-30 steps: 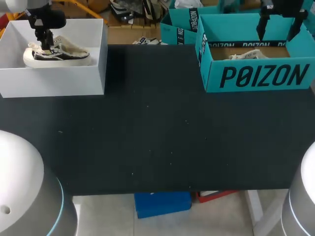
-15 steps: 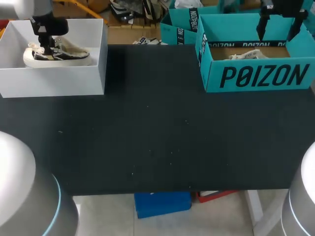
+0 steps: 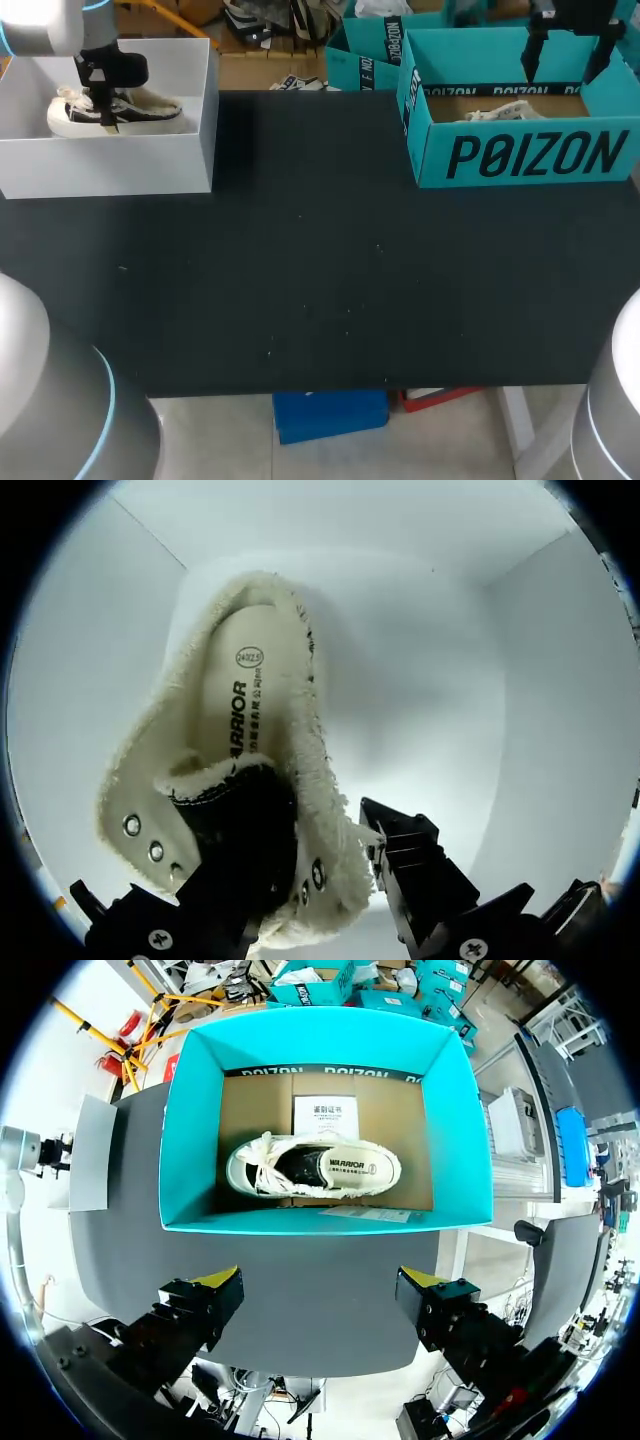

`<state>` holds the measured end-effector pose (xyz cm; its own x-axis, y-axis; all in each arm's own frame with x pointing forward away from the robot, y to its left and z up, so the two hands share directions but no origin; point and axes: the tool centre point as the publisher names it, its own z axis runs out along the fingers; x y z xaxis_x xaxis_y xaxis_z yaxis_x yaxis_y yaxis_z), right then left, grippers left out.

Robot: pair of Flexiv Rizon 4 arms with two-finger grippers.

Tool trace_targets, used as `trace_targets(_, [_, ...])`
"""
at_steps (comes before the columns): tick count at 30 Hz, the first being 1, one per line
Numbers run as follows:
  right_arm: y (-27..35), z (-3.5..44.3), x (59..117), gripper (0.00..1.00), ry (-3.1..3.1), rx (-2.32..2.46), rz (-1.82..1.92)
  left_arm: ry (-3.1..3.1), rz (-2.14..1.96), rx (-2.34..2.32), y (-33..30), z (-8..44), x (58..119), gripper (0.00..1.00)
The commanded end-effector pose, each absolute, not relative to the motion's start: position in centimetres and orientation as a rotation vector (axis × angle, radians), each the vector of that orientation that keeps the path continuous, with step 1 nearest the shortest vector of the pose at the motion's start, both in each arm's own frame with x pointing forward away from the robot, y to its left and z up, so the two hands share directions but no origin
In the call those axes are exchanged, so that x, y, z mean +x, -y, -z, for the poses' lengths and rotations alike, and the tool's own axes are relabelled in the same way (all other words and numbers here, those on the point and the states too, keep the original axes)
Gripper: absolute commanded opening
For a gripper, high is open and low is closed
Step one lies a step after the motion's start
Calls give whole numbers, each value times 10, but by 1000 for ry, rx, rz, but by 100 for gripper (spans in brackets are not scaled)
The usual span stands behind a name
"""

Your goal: Take the shoe out of the shoebox, open the shoe tongue, remove and reinsert the insole, then place the shoe into the shoebox

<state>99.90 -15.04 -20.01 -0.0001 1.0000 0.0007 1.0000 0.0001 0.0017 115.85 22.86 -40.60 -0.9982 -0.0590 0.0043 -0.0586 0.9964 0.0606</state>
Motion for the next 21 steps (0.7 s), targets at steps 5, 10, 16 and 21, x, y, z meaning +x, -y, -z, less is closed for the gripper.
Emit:
trace_targets(5, [150,200,1000,100,-2221,2221,-1,3137,121,105,-225,421,1166,8])
trace_targets(10, [150,200,1000,100,-2221,2221,-1,3140,102,155,-225,418,1165,0])
trace_targets(16, [150,200,1000,100,-2221,2221,-1,3167,60,166,-225,392,1165,0])
trace_targets(21, [150,200,1000,100,-2221,2221,-1,3196,41,164,-225,369,1161,0])
